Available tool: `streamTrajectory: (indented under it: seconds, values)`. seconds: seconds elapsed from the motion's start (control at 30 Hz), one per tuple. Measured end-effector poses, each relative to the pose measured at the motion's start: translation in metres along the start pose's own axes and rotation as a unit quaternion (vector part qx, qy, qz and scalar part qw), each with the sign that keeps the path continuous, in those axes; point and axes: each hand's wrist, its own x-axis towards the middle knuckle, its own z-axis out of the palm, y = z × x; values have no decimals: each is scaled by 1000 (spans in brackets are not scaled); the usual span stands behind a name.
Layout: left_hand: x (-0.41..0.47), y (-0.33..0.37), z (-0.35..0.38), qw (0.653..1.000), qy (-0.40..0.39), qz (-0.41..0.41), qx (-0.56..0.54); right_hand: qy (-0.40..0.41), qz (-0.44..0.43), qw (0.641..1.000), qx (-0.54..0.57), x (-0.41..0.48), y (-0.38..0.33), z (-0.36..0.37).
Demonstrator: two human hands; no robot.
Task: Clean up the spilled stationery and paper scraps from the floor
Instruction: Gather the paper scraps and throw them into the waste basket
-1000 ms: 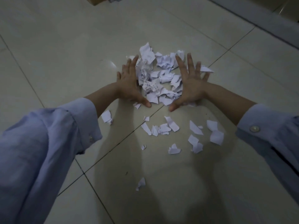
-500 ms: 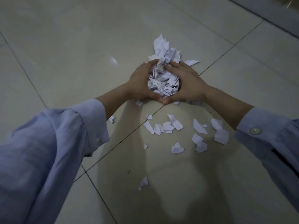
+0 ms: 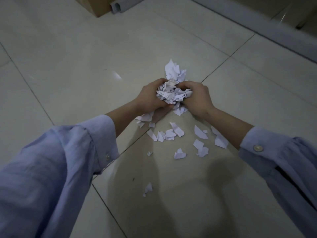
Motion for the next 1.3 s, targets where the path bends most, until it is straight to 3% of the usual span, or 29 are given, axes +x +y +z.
streamTrajectory:
  seconds: [0.57,0.97,1.3]
  values:
    - [-6,94,-14,995,9,49,-85,66,113,979,155,-31,-50,-74]
    - [-21,192,-24,988,-10,115,-102,87,107,960,246,-71,-110,-154]
    - [-33,266,-7,977,-62,158,-126,128,118,952,251,-111,-125,-224]
